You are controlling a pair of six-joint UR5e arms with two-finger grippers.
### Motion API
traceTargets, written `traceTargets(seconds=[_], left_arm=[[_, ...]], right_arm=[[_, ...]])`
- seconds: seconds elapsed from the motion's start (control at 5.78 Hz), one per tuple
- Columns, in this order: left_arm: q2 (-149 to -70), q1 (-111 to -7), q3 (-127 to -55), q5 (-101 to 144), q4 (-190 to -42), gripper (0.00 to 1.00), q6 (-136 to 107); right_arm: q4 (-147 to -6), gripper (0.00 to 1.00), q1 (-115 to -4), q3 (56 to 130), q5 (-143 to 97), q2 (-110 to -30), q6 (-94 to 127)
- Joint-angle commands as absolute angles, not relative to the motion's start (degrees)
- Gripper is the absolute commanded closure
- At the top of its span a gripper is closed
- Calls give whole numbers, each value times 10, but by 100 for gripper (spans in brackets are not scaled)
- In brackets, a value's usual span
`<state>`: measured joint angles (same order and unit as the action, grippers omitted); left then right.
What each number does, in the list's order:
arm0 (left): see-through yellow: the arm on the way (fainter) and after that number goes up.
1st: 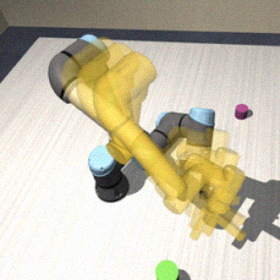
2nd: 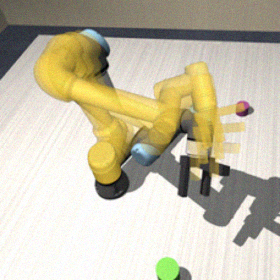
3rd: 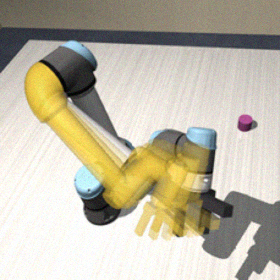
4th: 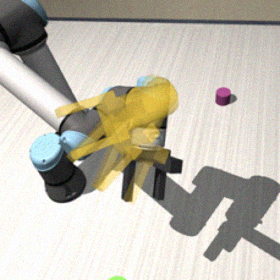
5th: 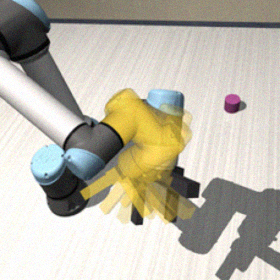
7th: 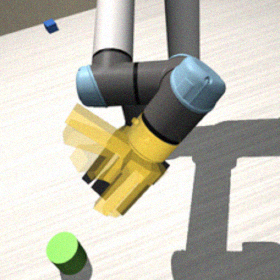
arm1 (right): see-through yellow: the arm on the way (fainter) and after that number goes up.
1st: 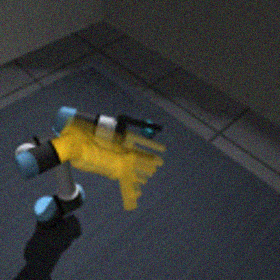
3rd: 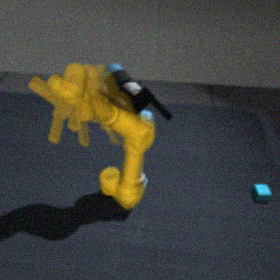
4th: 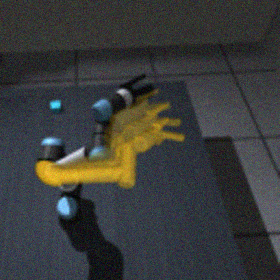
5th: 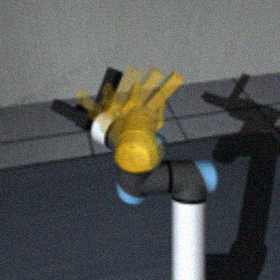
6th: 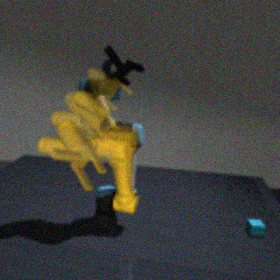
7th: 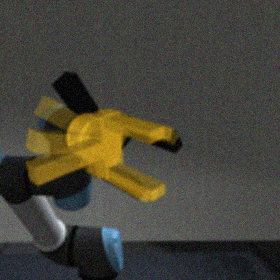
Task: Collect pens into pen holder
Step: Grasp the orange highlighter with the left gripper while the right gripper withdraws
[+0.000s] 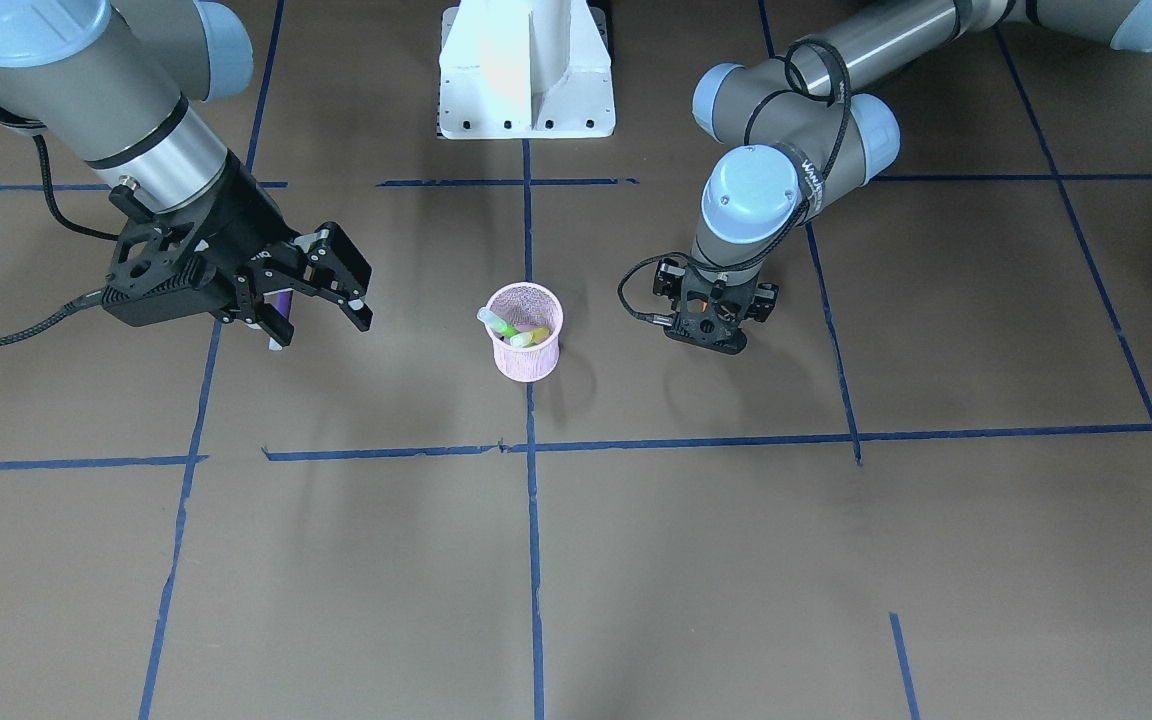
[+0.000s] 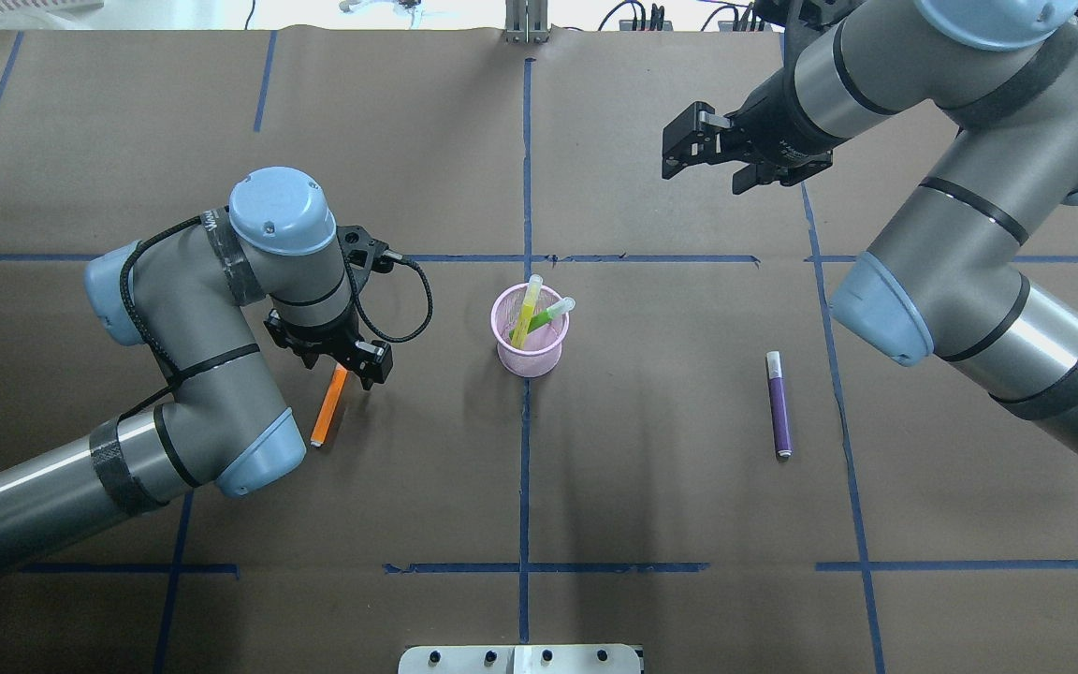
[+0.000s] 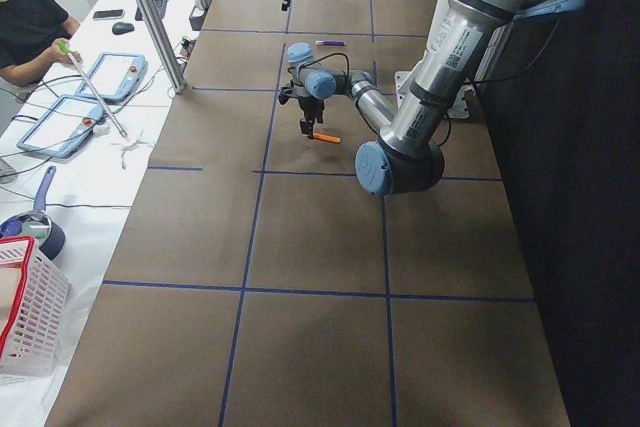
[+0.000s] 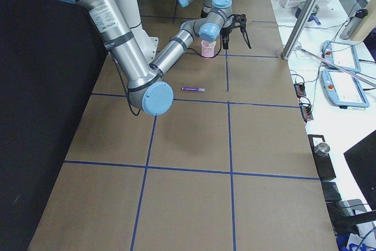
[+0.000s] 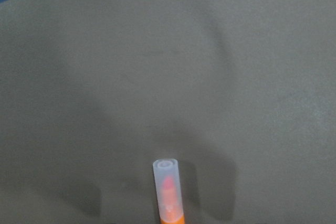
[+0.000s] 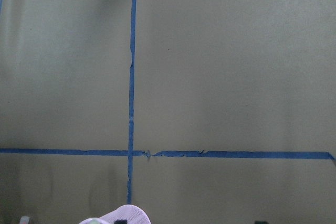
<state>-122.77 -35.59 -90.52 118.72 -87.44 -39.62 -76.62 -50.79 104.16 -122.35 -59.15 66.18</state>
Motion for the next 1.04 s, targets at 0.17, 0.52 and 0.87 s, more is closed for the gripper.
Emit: traceTargets(seconds=[0.17, 0.52, 0.87], left_arm=[[-1228, -355, -897, 1187, -875, 41, -385], [-1226, -356, -897, 1187, -875, 55, -379], [-1225, -357, -897, 1188, -875, 91, -375]], right_arm=[[-766, 11, -507, 1041, -1223, -592, 663], [-766, 10, -507, 1041, -1223, -592, 662], [-766, 9, -507, 1041, -1223, -592, 663]])
